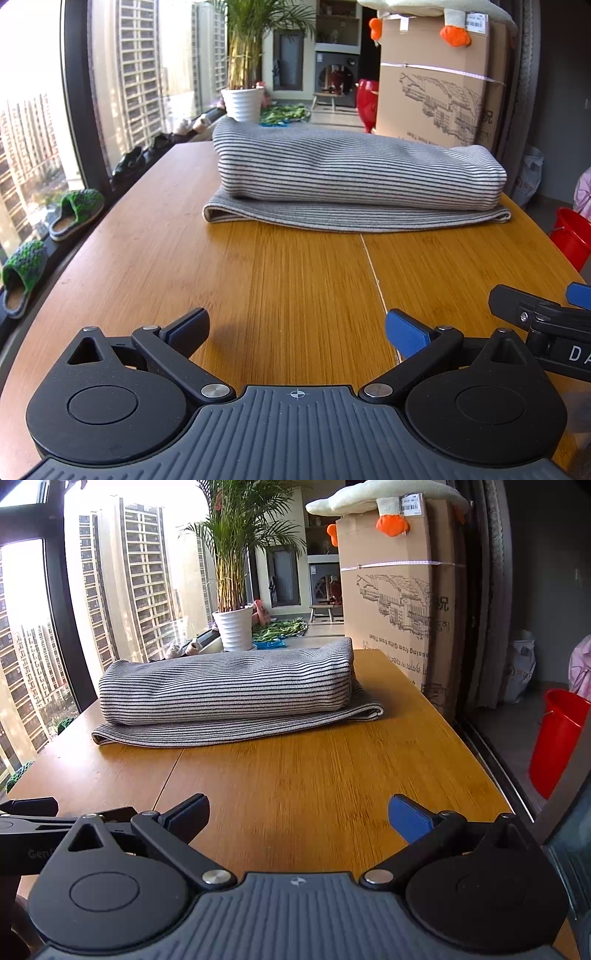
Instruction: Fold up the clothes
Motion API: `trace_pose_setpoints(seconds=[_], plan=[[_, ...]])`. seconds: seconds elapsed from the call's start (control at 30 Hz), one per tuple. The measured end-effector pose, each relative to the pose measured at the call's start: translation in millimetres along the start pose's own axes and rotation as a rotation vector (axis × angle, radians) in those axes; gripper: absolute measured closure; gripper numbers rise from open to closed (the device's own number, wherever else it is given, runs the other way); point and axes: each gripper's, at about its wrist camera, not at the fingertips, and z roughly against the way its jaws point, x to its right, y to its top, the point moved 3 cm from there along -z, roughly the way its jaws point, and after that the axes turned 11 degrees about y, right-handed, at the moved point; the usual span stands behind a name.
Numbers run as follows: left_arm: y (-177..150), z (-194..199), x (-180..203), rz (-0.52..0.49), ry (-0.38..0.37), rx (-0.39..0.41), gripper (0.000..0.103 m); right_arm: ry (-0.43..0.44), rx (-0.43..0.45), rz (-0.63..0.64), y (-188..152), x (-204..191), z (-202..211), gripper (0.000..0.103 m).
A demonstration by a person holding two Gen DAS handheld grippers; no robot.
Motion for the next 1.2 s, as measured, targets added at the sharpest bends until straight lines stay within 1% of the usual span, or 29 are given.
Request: trace_pose_setpoints(seconds=[1.2], plan=[[0.5,-2.7,2.2,0.005,-0.007,-0.006,0.0,0.015,-0.018,0.001,-0.6,-1.2,-2.4,0.0]])
